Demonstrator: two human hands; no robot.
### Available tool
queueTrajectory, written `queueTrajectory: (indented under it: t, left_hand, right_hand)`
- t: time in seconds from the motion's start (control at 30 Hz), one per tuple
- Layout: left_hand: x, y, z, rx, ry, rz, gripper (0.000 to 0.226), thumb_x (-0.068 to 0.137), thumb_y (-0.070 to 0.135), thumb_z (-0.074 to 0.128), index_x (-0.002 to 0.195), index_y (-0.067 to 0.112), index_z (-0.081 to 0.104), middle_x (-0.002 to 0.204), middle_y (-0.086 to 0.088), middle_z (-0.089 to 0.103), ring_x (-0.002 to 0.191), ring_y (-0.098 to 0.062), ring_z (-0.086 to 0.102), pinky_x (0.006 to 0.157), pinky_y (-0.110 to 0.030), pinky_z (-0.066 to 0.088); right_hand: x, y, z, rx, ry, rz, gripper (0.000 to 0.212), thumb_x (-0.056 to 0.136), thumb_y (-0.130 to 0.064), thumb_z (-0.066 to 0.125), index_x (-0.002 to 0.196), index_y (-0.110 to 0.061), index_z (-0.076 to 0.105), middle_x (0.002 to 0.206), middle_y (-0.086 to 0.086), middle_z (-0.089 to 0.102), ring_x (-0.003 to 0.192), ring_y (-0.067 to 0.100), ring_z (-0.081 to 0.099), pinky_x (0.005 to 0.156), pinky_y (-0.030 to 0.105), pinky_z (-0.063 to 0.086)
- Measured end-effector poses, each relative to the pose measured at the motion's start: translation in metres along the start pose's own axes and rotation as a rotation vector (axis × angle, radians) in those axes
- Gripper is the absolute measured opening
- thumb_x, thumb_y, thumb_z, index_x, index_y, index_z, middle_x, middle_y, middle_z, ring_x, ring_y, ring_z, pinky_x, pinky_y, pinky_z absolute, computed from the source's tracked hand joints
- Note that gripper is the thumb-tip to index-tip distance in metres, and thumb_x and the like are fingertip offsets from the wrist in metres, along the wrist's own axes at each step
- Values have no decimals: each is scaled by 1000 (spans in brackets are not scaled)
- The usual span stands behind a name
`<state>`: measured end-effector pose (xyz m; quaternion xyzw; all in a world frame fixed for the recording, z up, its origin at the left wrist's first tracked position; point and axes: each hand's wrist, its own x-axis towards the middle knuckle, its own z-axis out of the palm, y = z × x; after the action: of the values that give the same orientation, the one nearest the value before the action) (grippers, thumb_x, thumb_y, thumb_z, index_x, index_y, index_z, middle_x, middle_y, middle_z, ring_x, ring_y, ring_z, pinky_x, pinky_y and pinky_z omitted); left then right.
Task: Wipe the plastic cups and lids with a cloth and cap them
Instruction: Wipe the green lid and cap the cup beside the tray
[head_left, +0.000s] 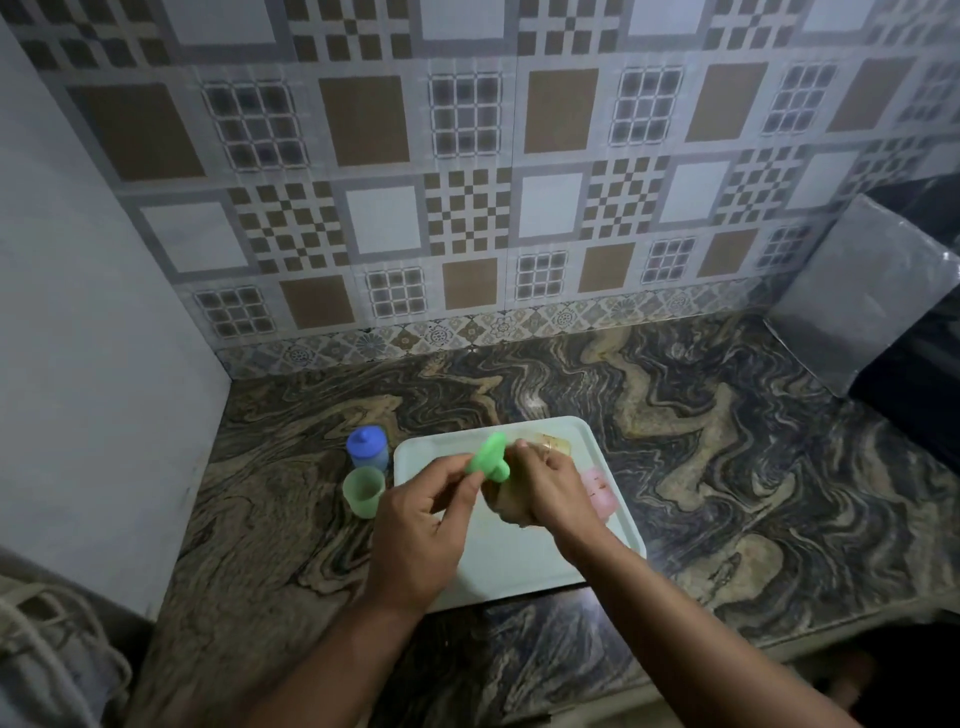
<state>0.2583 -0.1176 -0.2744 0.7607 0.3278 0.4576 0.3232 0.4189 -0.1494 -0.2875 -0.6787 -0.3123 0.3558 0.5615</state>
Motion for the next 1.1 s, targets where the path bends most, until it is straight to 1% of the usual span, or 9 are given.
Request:
queueTrajectory:
  t: [0.07, 0.2, 0.33, 0.43, 0.6, 0.8, 0.93, 1.0, 1.1]
  left_hand:
    - [8, -5, 4, -28, 4, -95, 13, 94, 27, 68, 105, 25, 75, 82, 17, 75, 72, -2, 71, 64, -29, 58]
    - [16, 6, 14, -134, 89, -213, 22, 95, 19, 67, 100, 40, 71, 94, 15, 77, 89, -8, 75, 79, -41, 62]
    - [31, 28, 19, -397, 163, -200, 13, 94, 25, 69, 97, 36, 74, 95, 4, 79, 93, -20, 76, 84, -39, 61]
    - [41, 24, 21, -439, 167, -276, 12, 93, 15, 67, 102, 20, 73, 97, -1, 79, 96, -21, 76, 86, -36, 61]
    - [40, 21, 31, -637, 108, -579, 14, 98, 5, 58, 101, 8, 71, 99, -12, 77, 95, -22, 74, 81, -37, 63]
    - [28, 24, 26, -1269, 254, -1033, 39, 100, 9, 50, 75, 9, 79, 84, -10, 79, 73, -16, 77, 59, -29, 62]
    - [38, 25, 29, -1239, 216, -1088, 17, 99, 10, 55, 96, 4, 70, 89, -11, 79, 78, -17, 78, 67, -30, 64]
    - [44, 24, 32, -1237, 192, -1075, 17, 98, 12, 56, 102, 4, 71, 94, -11, 79, 80, -15, 77, 68, -26, 63]
    - [46, 23, 34, -1197, 180, -1075, 18, 100, 14, 56, 103, 4, 70, 95, -11, 78, 77, -14, 77, 63, -24, 61]
  right_hand:
    - [2, 2, -6, -12, 71, -51, 45, 114, -27, 41, 95, -2, 75, 81, 25, 72, 72, 22, 64, 60, 23, 53]
    - [-21, -3, -10, -157, 33, -649, 33, 112, -19, 46, 129, -15, 74, 127, 0, 75, 125, 9, 66, 106, 26, 51]
    - [-15, 4, -10, -105, -23, -253, 40, 111, -25, 50, 82, -30, 77, 67, -16, 67, 66, 1, 62, 62, 33, 56]
    - [-11, -7, -19, 117, 85, -221, 36, 113, -27, 48, 102, -14, 80, 85, -1, 77, 83, 23, 74, 72, 45, 64]
    - [-26, -26, -22, -80, 78, -758, 31, 110, -18, 50, 123, -9, 77, 120, -4, 75, 114, 17, 70, 93, 32, 55]
    - [25, -27, -49, -224, 93, -290, 34, 107, -28, 56, 76, -23, 68, 63, -18, 64, 63, 0, 56, 67, 36, 46]
    - [10, -25, -42, -246, 76, -632, 31, 106, -23, 57, 131, -15, 73, 124, -4, 77, 109, -2, 69, 96, 26, 57]
    - [0, -11, -28, -500, -62, -795, 48, 103, -15, 56, 150, -11, 58, 156, 3, 57, 145, 12, 52, 117, 35, 46]
    - [-6, 6, -23, -760, -153, -755, 63, 100, -26, 43, 163, -19, 40, 172, -4, 32, 161, 15, 28, 124, 52, 37]
